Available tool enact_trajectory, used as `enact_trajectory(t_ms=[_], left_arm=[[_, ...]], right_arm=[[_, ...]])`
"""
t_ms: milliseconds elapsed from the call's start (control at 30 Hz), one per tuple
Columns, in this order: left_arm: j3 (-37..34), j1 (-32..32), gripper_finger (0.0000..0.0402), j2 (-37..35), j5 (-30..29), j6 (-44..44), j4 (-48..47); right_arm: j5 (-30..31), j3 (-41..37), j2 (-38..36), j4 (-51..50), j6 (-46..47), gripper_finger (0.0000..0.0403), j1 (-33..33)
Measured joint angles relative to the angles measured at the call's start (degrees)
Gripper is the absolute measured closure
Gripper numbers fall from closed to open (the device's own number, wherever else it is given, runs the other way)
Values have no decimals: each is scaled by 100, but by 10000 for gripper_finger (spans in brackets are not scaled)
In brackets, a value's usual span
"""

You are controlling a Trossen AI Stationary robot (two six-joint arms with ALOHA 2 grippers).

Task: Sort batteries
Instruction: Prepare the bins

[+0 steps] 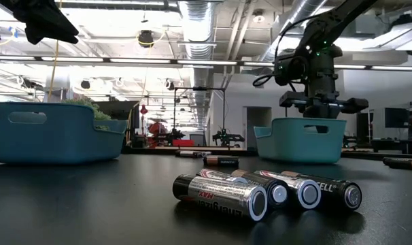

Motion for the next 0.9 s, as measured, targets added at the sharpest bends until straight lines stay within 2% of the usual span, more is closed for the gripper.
enact_trajectory(t_ms=[367,667,900], left_arm=[[0,2,274,0,2,-45,0],[0,0,274,0,2,19,0],[0,0,274,0,2,91,0]], right_arm=[[8,-4,-9,77,29,395,118],[22,-20,4,62,185,368,272],[22,-20,4,69,222,365,272]])
